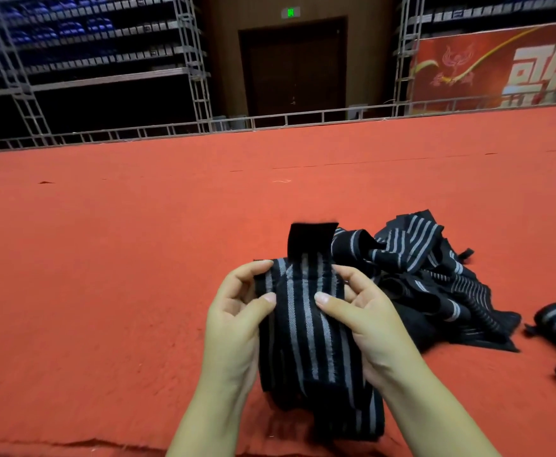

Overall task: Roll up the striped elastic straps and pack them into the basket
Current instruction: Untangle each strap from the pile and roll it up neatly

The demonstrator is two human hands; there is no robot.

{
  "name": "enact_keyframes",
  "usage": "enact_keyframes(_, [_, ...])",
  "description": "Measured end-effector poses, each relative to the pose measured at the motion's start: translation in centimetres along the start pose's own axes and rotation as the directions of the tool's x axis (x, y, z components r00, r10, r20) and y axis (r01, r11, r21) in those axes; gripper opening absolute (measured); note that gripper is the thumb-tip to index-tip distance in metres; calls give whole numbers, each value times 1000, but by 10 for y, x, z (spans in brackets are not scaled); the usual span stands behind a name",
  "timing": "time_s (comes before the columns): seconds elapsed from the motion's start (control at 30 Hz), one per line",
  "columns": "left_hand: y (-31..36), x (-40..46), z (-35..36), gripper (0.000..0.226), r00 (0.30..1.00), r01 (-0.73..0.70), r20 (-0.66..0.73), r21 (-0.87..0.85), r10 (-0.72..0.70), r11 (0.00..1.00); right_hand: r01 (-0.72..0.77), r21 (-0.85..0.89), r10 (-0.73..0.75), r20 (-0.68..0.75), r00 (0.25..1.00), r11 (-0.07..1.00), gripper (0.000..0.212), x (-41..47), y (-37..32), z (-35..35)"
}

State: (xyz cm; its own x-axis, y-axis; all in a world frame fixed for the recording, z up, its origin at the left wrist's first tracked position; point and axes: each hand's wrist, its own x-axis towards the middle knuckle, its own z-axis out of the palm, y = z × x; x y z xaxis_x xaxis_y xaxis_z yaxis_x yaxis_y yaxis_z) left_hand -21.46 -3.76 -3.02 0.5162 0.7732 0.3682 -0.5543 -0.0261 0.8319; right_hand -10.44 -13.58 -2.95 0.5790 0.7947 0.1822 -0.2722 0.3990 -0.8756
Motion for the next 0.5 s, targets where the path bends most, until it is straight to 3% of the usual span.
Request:
enact_keyframes(0.1, [3,4,-3,28,996,87,-16,-78,-89,993,-9,-83,13,39,999,996,34,-3,5,-6])
enact_keyframes(0.27, [6,13,0,22,985,154,-80,-25,-155,988,-45,-225,66,86,994,973,28,-10,16,-14])
enact_keyframes(0.43, [1,14,8,25,986,139,-102,50,-133,989,-15,-337,14,-5,1000,941,9,-12,25,-16])
enact_keyframes(0.5, [-3,13,10,28,988,122,-104,84,-114,989,13,-396,-33,-44,998,918,14,-12,27,-17])
